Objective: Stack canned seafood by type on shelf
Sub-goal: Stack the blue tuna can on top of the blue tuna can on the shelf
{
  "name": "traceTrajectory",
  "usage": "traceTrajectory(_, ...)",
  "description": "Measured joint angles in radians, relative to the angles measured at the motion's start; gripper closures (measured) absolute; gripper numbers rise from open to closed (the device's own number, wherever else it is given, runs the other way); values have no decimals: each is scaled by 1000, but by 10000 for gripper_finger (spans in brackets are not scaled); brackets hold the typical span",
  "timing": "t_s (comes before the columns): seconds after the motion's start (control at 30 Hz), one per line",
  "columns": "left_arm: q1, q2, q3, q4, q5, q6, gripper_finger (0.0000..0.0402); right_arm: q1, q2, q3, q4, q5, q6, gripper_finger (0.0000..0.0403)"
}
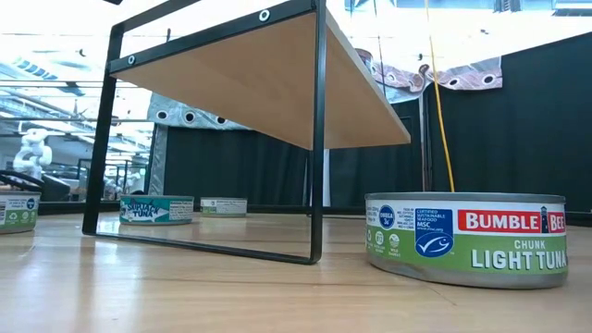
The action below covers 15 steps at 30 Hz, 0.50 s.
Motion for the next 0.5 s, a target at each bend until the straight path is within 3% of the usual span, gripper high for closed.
traceTrajectory(0.3,0,0,7,0,-8,1,199,-1,-42,25,-30,-16,-82,403)
traceTrajectory(0.4,0,-1,14,0,-9,1,199,-1,-70,72,-84,-33,-190,402)
traceTrajectory(0.5,0,-1,20,0,-9,8,199,-1,-95,134,-90,-1,-406,389)
